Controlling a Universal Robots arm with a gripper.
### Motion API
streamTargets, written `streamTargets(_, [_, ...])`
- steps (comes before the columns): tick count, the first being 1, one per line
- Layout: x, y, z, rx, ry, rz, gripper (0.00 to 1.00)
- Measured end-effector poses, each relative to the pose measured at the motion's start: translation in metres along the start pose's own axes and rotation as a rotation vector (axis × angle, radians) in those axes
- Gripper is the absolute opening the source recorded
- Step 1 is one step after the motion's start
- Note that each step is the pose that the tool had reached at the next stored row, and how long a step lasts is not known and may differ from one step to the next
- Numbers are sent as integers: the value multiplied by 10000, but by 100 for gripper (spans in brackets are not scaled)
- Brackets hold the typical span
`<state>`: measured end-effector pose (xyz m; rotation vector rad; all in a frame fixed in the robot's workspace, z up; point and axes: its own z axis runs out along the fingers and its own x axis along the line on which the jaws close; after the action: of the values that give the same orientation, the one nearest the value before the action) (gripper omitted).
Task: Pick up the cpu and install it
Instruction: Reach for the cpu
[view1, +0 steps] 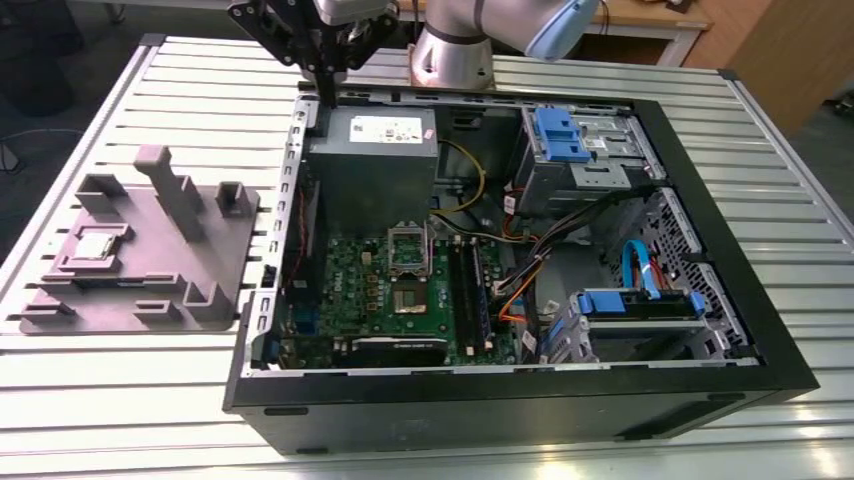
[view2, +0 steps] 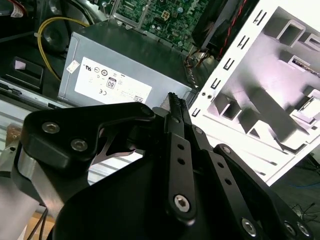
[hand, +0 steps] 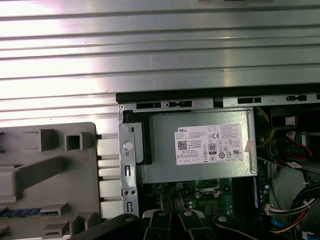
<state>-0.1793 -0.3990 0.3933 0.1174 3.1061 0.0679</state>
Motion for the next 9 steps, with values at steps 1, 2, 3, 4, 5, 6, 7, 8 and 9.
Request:
streamTargets(1, [13,-1,-1,0,0,1,14])
streamTargets(2, [26,-2,-1,0,-1,1,14])
streamTargets(3, [39,-3,-1,-1,-2,2,14])
streamTargets(4, [51,-4,-2,0,-2,1,14])
streamTargets(5, [63,-5,-2,0,-2,2,14])
streamTargets(6, [75,-5,-2,0,-3,1,14])
streamTargets(7, [88,-6,-3,-1,-4,1,14])
streamTargets(8, [102,-7,-3,-1,-6,1,14])
streamTargets(9, [116,-9,-4,0,-6,1,14])
